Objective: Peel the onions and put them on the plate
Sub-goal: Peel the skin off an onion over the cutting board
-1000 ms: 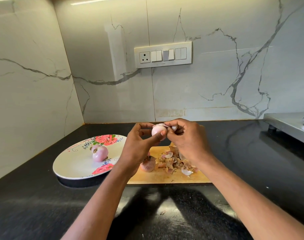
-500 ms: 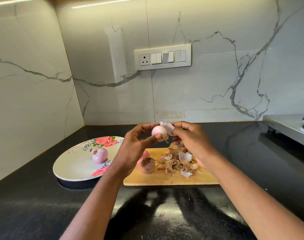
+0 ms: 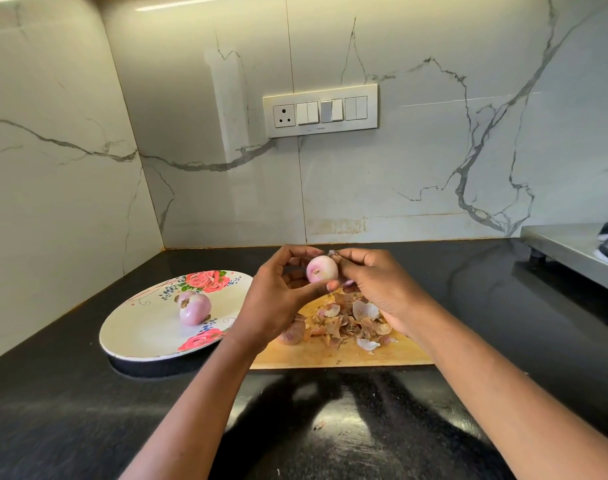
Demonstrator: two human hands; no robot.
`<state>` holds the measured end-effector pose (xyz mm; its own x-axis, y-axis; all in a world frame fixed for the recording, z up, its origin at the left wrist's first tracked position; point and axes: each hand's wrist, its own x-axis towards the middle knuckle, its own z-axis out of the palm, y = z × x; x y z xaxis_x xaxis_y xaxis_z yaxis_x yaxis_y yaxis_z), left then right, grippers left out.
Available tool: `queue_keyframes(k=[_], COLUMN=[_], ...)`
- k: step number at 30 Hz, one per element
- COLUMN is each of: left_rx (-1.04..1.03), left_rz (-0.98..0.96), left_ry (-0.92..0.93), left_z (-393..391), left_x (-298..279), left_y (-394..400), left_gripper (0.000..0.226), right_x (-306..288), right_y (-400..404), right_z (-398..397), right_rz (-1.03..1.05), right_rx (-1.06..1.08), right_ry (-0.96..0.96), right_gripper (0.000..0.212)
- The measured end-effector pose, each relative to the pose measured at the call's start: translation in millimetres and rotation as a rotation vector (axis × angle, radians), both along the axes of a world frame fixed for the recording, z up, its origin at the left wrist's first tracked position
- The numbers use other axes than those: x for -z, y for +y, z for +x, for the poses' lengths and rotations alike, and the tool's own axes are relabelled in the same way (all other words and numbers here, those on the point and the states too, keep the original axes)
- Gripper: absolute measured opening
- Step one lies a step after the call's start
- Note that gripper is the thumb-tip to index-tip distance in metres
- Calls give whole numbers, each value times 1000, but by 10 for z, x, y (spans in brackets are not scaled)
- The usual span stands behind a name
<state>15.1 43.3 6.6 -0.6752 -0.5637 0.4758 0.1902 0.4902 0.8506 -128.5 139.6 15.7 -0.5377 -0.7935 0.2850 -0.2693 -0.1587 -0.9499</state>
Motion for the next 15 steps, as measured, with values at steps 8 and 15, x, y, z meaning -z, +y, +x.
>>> queue_keyframes(k=[8,15], left_rx=[168,79], left_rz=[217,510], left_ry=[125,318], left_z=[81,120], left_x=[-74,-146], left_y=[-54,-147], left_gripper=[45,47], right_x=[-106,-2], right_y=[26,126], right_z=[19,-158], right_rz=[-71,210], right_rx=[-216,77], right_ry=[-552,217], right_gripper=[14,13])
